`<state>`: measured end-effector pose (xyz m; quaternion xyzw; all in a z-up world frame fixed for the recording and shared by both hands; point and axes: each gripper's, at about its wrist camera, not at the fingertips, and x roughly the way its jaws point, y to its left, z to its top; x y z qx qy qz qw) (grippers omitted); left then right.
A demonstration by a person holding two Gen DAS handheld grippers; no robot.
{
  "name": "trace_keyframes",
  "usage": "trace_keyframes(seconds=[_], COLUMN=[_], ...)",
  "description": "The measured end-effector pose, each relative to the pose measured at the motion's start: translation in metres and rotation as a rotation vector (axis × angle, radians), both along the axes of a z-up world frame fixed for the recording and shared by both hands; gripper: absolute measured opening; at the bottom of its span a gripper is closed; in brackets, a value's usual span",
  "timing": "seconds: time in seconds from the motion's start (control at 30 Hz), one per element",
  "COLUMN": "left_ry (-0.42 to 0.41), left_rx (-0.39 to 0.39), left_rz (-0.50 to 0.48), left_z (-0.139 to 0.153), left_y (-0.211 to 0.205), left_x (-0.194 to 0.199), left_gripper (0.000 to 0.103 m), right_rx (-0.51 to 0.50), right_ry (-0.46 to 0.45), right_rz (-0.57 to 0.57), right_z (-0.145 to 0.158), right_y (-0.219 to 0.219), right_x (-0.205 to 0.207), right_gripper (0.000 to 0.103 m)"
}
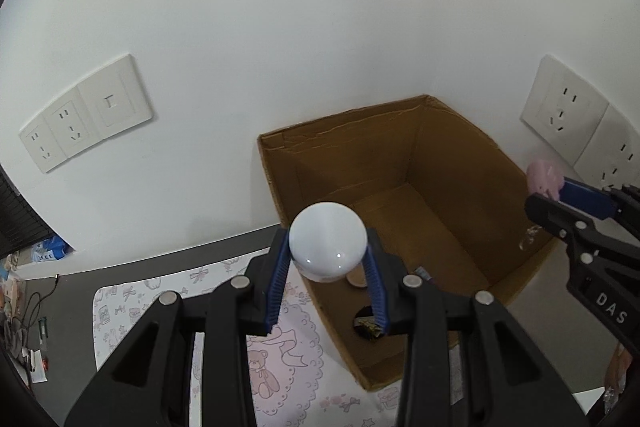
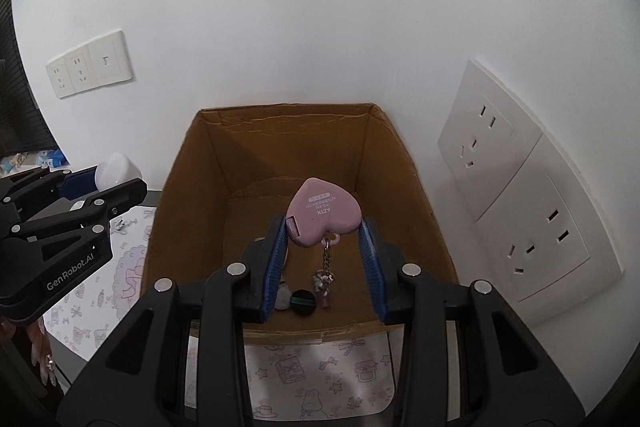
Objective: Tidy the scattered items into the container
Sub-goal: 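Open both tools over the box to drop the jar and keychain inside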
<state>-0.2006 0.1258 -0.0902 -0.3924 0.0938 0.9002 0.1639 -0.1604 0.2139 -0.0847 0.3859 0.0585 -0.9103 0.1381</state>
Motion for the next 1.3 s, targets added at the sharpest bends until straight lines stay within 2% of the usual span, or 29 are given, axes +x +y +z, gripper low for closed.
trace_keyframes(seconds=[0.87, 1.07, 1.1, 1.17, 1.2, 1.3], left_ry=[-0.076, -0.110, -0.116, -0.143, -0.168, -0.180], left_rx=[-0.068, -0.103, -0.115, -0.144, -0.170, -0.170], left_rz=[-0.034, 0.001, 0.007, 0.017, 0.032, 0.041], left_z=[-0.042, -0.051, -0.052, -0.057, -0.061, -0.061], left_y=[0.040, 0.040, 0.040, 0.039, 0.039, 0.039], left_x=[-0.041, -0.051, -0.052, -0.055, -0.057, -0.056], left_gripper=[0.036, 0.036, 0.036, 0.040, 0.052, 0.057], right_rx=[0.012, 0.002, -0.002, 0.009, 0.012, 0.005], right_ry=[-0.083, -0.111, -0.114, -0.108, -0.095, -0.075], right_rz=[-0.025, -0.029, -0.034, -0.045, -0.051, -0.037], right_z=[-0.040, -0.049, -0.050, -0.049, -0.048, -0.042], right_y=[0.003, 0.005, 0.005, 0.004, 0.004, 0.001], right_x=[-0.043, -0.048, -0.049, -0.048, -0.047, -0.041], right_gripper=[0.038, 0.038, 0.041, 0.074, 0.098, 0.100])
